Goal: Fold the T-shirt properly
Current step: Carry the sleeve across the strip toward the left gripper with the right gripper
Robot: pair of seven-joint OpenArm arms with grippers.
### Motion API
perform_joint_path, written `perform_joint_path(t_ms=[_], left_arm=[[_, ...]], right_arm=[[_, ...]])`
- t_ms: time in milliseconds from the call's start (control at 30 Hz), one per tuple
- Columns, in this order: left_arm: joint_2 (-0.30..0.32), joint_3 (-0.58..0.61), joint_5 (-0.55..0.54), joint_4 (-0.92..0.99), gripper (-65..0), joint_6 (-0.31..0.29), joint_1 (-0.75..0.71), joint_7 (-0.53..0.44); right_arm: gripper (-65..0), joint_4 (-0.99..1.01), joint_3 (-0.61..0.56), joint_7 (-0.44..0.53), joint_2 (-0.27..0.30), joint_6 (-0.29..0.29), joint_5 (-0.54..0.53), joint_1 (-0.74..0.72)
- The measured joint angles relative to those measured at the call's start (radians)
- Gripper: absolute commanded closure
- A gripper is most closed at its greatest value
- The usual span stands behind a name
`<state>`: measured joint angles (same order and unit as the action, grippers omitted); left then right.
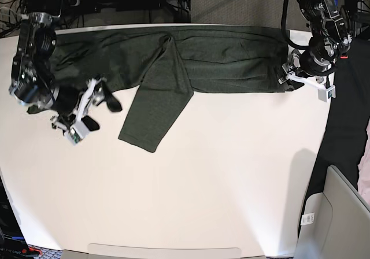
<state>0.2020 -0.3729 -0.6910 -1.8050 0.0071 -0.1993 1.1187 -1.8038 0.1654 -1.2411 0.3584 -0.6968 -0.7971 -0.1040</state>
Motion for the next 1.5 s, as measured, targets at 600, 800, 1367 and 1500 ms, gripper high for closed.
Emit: perform_joint_path(t_ms=[600,800,1367,1500], left_arm=[[0.0,0.0,-0.001,0.0,-26.7,0.0,-0.014,0.0],[0.0,0.0,-0.001,0.0,-26.7,0.0,-0.014,0.0],[0.003,-0.002,-0.001,0.0,-26.7,0.0,-0.009,0.0],[0.003,-0.002,-0.001,0.0,-26.7,0.0,-0.008,0.0]], right_arm=[[-41.9,0.454,0.003,0.176,-0.335,0.003,0.743,-0.24],[-37.3,0.552,-0.005,0.222,-0.339,0.007,0.758,-0.275],[-0.3,0.242,-0.348,0.025,-0.329,0.005,0.414,-0.175],[-0.3,0.172,-0.366,-0.007,-0.362,0.004,0.259,-0.168]])
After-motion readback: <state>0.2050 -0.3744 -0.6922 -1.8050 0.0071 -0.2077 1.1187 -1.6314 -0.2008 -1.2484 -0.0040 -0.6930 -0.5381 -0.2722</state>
